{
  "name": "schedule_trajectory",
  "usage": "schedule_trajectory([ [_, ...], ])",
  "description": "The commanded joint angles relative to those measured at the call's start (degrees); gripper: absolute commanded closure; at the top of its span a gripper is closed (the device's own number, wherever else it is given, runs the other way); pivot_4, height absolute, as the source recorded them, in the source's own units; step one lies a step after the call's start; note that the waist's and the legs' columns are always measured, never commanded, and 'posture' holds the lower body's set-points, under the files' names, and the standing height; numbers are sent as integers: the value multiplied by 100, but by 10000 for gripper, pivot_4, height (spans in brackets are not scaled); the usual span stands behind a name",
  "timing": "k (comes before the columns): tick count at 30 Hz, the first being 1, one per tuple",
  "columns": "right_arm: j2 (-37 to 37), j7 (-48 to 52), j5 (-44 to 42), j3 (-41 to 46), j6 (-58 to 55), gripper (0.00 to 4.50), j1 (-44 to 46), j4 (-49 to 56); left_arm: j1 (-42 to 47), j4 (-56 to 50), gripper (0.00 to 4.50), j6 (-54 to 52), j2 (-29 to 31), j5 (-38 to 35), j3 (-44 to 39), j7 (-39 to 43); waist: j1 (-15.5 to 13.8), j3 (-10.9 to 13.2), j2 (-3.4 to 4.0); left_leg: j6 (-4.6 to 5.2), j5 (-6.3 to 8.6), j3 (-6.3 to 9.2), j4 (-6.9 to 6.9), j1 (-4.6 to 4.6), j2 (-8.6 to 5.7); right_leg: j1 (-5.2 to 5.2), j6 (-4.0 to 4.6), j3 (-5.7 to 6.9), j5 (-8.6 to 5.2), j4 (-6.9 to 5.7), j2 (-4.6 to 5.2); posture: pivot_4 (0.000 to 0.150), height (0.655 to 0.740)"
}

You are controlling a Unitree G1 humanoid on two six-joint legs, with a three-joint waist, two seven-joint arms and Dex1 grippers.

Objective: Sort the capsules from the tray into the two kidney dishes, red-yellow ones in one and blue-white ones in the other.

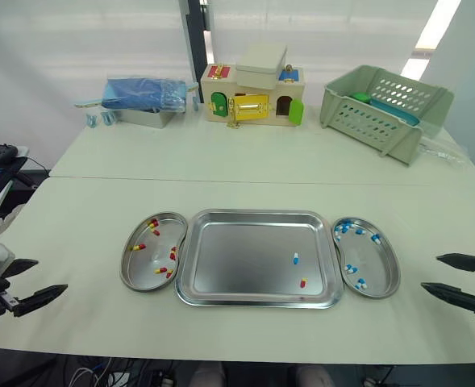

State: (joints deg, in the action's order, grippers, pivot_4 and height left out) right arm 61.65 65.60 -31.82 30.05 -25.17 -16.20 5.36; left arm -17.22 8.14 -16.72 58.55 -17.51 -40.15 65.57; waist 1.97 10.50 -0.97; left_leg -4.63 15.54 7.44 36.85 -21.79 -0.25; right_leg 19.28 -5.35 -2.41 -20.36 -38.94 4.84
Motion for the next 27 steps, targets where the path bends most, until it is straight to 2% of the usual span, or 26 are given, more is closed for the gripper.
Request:
schedule_trajectory([
  [1,-10,168,244,-35,319,0,137,-350,-304,-382,203,15,-208,-84,-287,-77,2,0,0,0,0,-1,0,-1,0,1,0,0,0,1,0,1500,7400],
  [8,-23,480,532,-277,878,0,678,-1206,-394,-816,203,221,-515,-306,-423,-162,4,0,0,-1,0,-4,2,3,-2,-2,0,-2,0,-4,4,1500,7400],
  [14,79,641,680,-401,1007,0,987,-1618,-939,-1915,203,728,-1297,-987,-586,253,13,0,1,-1,0,-9,1,-3,-4,2,-1,-5,0,5,8,1500,7400],
  [19,240,842,835,-458,1176,0,1206,-1939,-1876,-2944,203,1320,-2061,-1183,39,738,53,-1,2,-1,0,-23,3,0,-4,0,-1,-16,0,6,10,1500,7400],
  [24,342,999,976,-504,1388,0,1344,-2068,-2129,-3013,203,2176,-2485,-1122,742,1151,33,-8,15,-1,0,-22,7,3,-5,-6,-1,-14,1,4,9,1500,7400],
  [27,476,1190,971,-489,1313,0,1322,-1938,-2130,-2927,203,2785,-3023,-1204,1204,1199,14,-9,16,-1,1,-23,5,0,-6,-5,-2,-14,1,11,9,1500,7400],
])
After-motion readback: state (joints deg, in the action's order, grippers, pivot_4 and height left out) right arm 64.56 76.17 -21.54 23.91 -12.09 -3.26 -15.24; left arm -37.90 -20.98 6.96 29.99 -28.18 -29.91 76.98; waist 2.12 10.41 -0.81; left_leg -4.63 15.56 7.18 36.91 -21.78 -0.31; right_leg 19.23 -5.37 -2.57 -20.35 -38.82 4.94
